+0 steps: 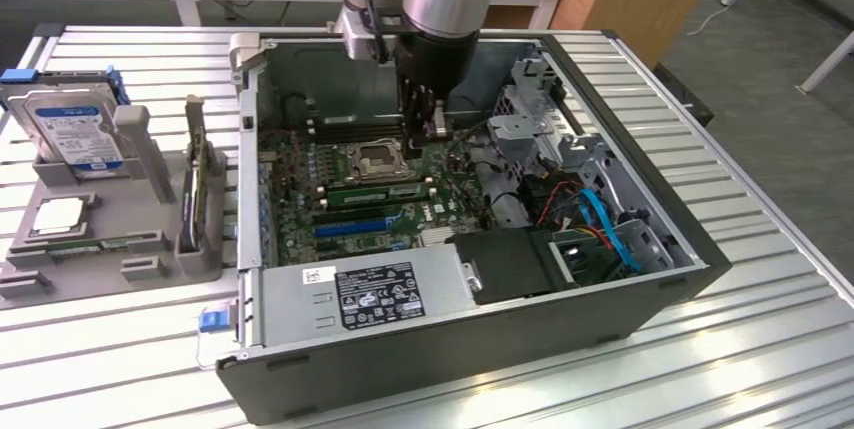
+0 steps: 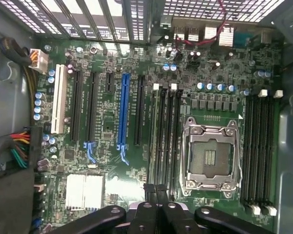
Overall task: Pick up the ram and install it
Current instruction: 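Press down the ram until it locks into place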
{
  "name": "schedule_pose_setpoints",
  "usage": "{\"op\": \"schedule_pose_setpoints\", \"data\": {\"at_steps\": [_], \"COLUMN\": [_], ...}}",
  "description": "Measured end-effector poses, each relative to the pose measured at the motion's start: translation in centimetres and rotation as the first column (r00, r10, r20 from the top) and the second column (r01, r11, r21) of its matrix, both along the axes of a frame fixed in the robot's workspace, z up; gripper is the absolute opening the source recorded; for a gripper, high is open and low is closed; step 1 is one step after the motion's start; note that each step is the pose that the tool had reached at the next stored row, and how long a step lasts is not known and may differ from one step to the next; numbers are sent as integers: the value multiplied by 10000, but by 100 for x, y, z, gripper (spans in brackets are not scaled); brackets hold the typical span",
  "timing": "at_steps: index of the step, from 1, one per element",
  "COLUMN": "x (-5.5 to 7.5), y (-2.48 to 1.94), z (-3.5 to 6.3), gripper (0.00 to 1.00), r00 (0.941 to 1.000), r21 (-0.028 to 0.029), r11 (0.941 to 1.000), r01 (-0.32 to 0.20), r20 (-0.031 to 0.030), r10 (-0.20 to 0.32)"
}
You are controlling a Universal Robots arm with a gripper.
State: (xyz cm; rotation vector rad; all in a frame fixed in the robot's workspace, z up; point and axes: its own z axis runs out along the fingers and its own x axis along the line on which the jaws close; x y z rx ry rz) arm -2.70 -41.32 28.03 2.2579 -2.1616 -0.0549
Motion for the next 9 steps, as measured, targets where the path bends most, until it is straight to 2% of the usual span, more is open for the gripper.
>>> {"op": "schedule_pose_setpoints", "data": {"at_steps": [9], "x": [133], "y": [-19], "z": [-163], "gripper": [11], "r00": [10000], "r21": [0], "r11": [10000], "r01": [0], "r20": [17], "r10": [0]}}
